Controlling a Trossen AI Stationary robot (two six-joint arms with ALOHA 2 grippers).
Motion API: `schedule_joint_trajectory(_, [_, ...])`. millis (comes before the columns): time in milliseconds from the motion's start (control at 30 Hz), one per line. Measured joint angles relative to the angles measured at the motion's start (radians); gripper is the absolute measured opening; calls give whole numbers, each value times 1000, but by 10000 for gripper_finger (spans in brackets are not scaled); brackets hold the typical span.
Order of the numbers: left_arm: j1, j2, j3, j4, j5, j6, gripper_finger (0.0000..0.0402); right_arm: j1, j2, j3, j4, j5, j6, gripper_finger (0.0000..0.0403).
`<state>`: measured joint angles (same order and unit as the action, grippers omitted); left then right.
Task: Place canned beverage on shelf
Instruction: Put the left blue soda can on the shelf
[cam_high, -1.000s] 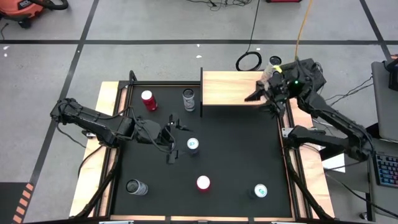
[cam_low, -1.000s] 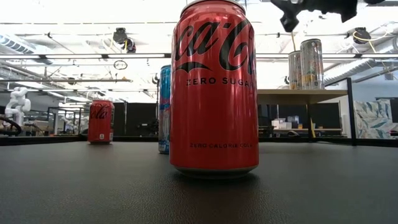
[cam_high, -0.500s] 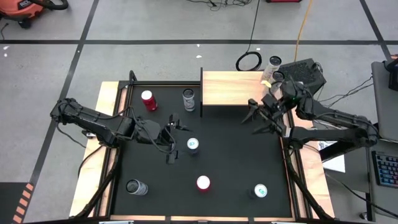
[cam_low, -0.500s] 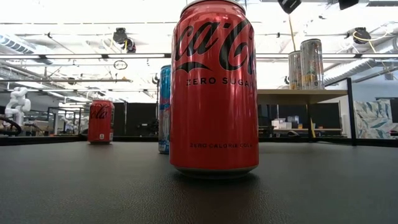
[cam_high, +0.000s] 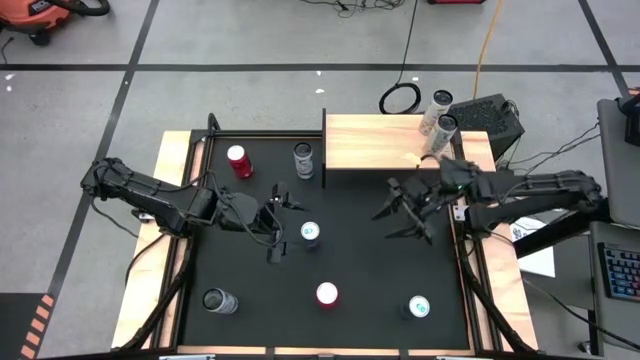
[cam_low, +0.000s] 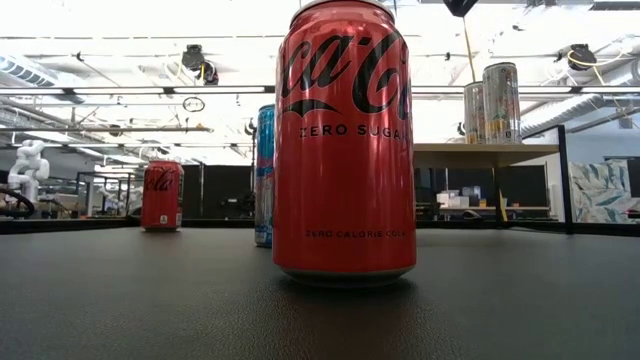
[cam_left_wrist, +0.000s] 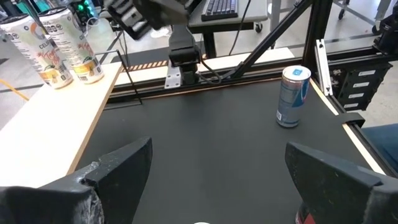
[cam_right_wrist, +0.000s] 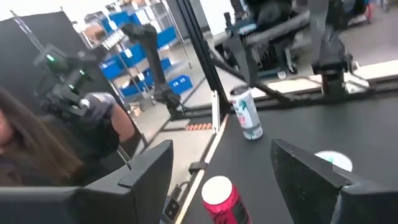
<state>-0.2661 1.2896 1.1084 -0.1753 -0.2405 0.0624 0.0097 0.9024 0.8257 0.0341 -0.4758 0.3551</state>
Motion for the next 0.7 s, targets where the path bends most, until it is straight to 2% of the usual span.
schedule_joint_trajectory(200, [0, 0, 0, 0, -10, 0, 371, 108, 75, 0, 0, 108, -53, 253])
schedule_joint_trajectory(400, [0, -17, -2, -1, -120, -1, 371, 164, 141, 0, 8, 219, -187, 253])
schedule_joint_trajectory(700, [0, -127, -2, -47, -135, -2, 371, 169, 294, 0, 75, 222, -320, 253])
